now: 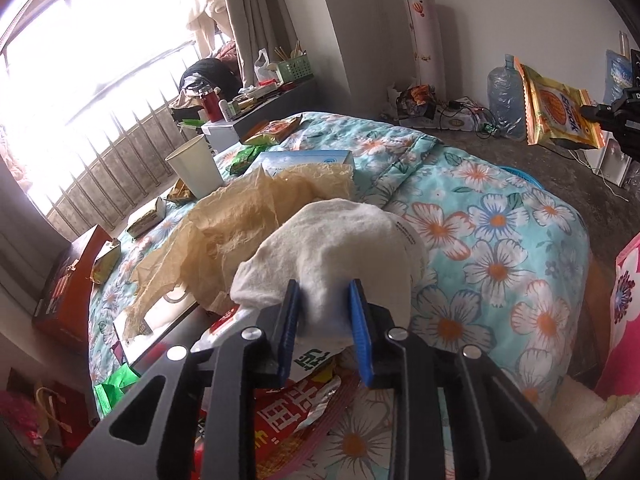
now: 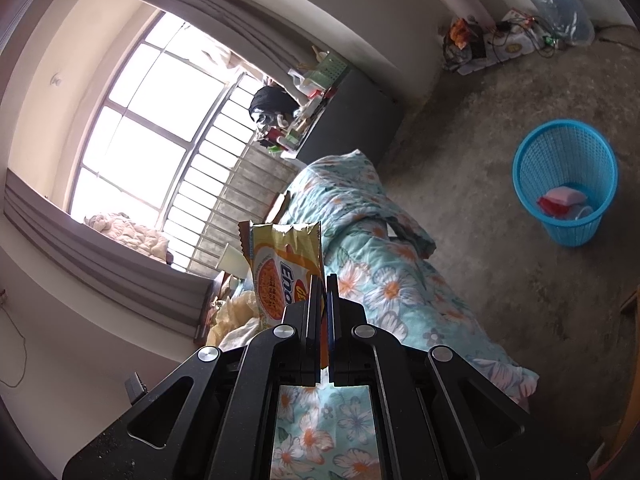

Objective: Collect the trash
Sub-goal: 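Close the left tool on the white cloth while the right tool holds the snack bag, then carry the cloth and snack bag over the blue wastebasket and open both tools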

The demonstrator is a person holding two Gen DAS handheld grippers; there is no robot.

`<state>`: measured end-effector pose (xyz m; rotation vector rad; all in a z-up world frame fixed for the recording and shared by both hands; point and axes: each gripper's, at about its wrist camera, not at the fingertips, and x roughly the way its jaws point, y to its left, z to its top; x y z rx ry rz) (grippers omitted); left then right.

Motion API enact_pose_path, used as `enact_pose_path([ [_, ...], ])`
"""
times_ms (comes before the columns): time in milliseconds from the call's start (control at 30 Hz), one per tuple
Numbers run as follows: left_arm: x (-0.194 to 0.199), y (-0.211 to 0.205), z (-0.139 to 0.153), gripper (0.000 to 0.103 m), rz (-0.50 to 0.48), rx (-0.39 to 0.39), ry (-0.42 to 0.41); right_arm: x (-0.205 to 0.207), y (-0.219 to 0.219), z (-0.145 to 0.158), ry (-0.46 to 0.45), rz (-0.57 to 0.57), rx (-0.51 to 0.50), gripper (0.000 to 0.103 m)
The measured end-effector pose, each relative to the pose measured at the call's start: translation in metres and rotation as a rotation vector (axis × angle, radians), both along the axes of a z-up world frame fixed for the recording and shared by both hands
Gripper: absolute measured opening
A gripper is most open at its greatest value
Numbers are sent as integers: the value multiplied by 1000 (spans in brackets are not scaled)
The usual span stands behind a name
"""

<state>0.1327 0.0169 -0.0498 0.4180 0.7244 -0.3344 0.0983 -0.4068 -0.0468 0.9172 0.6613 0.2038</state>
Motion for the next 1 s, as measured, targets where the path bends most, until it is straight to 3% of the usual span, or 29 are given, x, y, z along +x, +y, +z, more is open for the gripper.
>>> enact_pose_path([
  [133,-4,3,6,13,3,1,-19,-1,0,-1,2,-4,6,1],
  [267,-14,8,29,13,-6,-54,-46,-2,-1,-1,1,-4,9,1],
  [667,-14,34,122,13,-71,-464,-38,-7,-7,1,-23,-22,21,1],
  [833,5,-7,144,12,-166,-507,-19,-15,-29,-2,-32,-91,27,1],
  [1000,35,-107,142,13,-323,-447,71,-29,-69,-10,12,-259,-30,1],
])
